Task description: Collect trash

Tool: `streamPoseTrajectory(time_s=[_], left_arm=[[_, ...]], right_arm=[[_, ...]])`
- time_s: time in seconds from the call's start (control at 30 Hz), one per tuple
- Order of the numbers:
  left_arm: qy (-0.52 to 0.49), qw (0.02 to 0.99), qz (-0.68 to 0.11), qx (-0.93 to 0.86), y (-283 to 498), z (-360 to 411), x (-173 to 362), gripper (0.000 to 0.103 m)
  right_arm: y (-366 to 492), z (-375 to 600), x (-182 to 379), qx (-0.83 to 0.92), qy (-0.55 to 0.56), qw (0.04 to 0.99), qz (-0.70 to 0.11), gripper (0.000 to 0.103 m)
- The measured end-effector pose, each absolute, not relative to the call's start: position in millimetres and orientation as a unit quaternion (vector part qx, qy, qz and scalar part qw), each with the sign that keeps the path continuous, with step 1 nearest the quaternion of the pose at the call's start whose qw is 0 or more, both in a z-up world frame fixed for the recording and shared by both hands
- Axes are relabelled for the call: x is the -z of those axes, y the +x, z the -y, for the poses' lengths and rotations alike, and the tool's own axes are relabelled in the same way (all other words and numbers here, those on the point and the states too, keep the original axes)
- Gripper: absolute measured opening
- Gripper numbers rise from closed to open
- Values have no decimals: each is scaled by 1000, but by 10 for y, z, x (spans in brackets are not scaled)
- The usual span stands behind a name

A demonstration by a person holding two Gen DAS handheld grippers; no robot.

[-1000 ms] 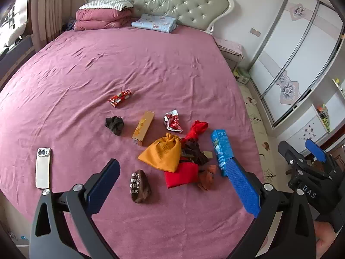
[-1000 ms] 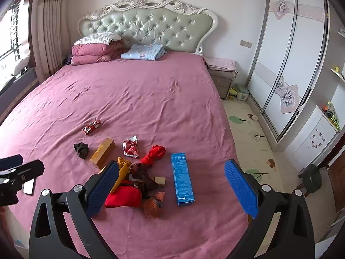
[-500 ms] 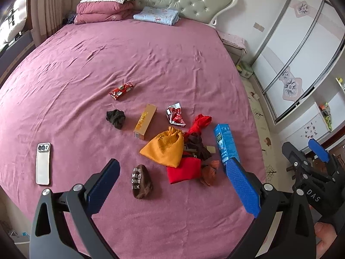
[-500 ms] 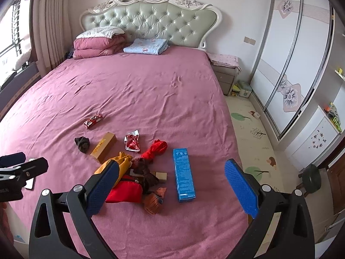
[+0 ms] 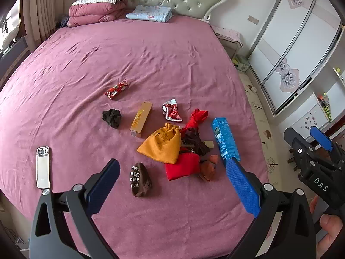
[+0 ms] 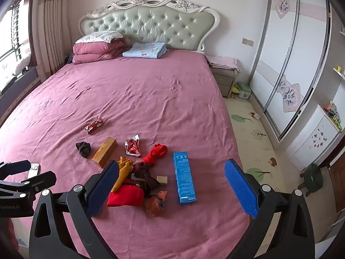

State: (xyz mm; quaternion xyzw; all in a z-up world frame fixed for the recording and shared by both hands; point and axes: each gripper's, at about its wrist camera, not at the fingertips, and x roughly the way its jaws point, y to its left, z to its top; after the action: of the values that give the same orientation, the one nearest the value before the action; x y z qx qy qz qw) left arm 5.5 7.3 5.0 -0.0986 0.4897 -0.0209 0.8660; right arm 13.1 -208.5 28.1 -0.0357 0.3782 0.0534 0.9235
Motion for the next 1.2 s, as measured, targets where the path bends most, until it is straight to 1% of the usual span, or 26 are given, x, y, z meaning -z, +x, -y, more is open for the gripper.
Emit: streamPoseTrajectory(time_s=[1.2], left_arm=[[-108, 855, -506, 23, 51, -25, 64, 99]], right_arm=[[107, 2088, -243, -54, -33, 922, -383, 94]])
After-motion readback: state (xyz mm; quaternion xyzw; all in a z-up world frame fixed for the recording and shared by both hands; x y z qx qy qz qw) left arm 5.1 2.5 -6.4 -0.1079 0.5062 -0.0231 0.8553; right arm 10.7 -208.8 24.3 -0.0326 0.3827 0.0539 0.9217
